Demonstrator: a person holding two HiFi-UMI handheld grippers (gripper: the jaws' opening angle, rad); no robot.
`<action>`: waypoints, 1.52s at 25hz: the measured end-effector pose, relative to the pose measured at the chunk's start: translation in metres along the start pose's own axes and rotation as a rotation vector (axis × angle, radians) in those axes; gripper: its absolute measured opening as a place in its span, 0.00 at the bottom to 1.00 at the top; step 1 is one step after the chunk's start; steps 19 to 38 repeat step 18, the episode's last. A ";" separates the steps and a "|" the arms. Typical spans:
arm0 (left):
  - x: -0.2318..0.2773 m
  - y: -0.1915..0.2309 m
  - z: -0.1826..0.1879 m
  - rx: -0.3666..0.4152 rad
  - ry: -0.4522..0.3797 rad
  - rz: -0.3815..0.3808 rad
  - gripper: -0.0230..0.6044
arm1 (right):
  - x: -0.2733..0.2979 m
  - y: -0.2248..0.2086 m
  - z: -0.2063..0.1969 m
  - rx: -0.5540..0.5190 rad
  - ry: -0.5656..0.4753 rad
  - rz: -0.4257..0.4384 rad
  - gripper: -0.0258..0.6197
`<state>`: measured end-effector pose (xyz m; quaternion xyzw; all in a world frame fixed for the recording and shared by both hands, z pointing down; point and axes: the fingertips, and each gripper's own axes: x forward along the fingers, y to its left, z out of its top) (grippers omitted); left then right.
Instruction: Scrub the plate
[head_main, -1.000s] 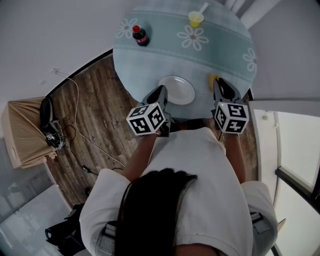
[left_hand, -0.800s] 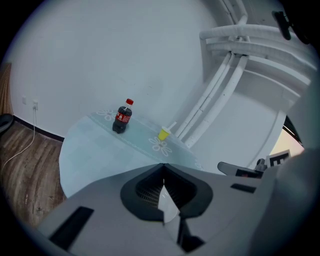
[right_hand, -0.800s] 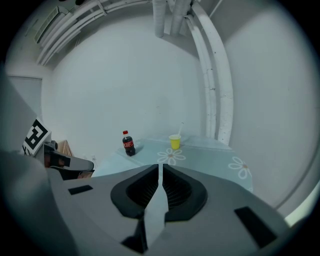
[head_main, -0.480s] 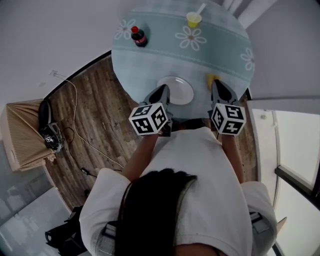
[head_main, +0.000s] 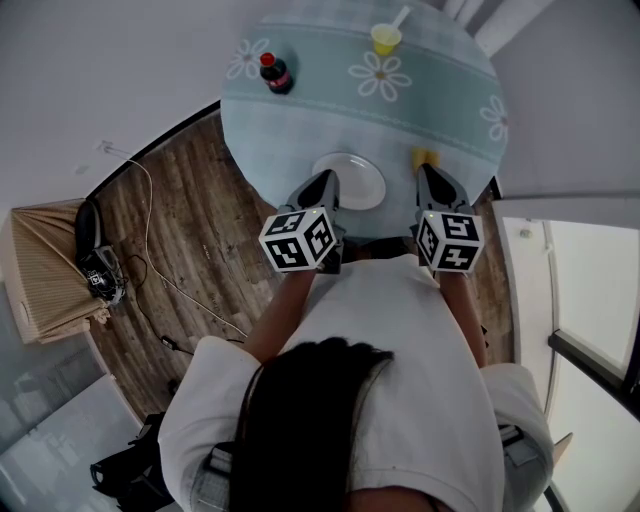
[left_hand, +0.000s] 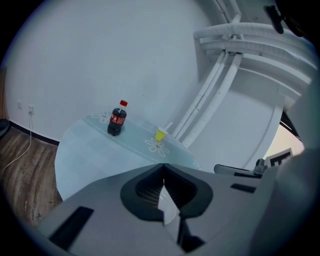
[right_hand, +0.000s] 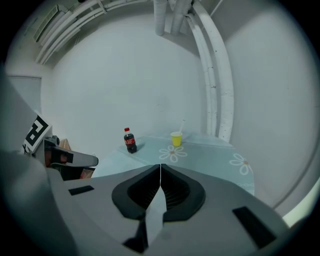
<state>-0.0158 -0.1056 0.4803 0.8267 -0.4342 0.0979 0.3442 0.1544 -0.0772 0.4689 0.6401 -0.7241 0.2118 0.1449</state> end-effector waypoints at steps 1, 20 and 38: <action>0.000 0.000 -0.001 -0.001 0.003 0.001 0.05 | 0.000 0.000 -0.002 -0.002 0.005 0.000 0.09; 0.003 -0.003 -0.003 0.106 0.018 0.008 0.05 | 0.008 0.008 -0.019 -0.026 0.067 0.030 0.09; 0.003 -0.003 -0.003 0.106 0.018 0.008 0.05 | 0.008 0.008 -0.019 -0.026 0.067 0.030 0.09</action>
